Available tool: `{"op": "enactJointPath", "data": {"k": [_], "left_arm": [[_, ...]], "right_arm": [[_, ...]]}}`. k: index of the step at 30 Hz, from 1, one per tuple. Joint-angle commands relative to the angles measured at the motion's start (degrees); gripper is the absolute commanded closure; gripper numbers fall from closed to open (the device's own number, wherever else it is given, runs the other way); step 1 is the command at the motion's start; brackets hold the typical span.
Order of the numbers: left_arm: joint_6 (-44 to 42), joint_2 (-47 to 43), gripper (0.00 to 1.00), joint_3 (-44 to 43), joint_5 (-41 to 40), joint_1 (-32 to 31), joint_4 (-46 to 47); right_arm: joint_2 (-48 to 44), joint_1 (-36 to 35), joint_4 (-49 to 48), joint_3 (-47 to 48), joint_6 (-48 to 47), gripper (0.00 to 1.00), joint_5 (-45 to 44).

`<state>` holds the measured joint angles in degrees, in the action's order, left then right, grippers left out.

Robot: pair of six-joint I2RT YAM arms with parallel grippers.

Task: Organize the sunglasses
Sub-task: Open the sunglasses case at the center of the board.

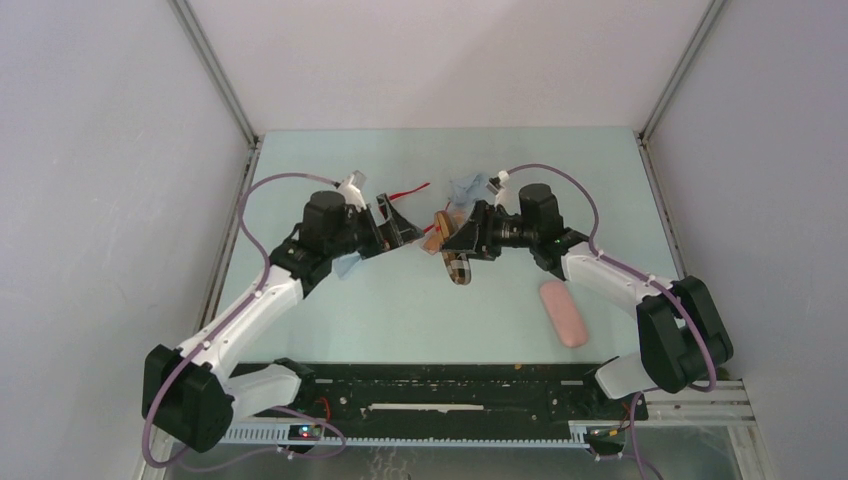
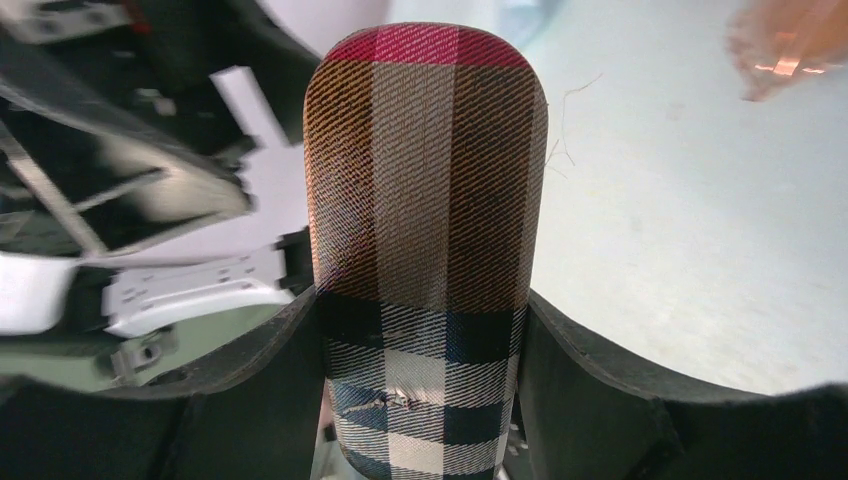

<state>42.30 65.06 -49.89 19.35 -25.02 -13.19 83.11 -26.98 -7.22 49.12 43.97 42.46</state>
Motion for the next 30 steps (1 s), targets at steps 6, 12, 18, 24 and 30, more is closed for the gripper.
{"op": "enactJointPath", "data": {"k": [6,12,18,24,30], "left_arm": [[12.7,-4.9,0.00,9.1,8.5,-0.3,24.1],[17.2,-4.3,0.00,10.8,10.1,-0.2,31.8],[18.9,-2.3,0.00,10.8,12.3,-0.3,35.3],[20.7,-0.4,0.00,11.0,14.0,-0.3,38.4],[21.4,0.7,0.05,10.7,14.1,-0.3,39.3]], "right_arm": [[2.3,0.4,-31.6,-2.3,22.1,0.65,14.5],[4.7,0.3,-39.9,-2.2,31.1,0.68,15.2],[7.5,-0.4,-46.8,-2.3,36.8,0.68,15.9],[10.0,-1.8,-54.3,-2.3,41.7,0.68,16.2],[12.5,-2.5,-61.8,-2.3,47.2,0.67,16.8]]}}
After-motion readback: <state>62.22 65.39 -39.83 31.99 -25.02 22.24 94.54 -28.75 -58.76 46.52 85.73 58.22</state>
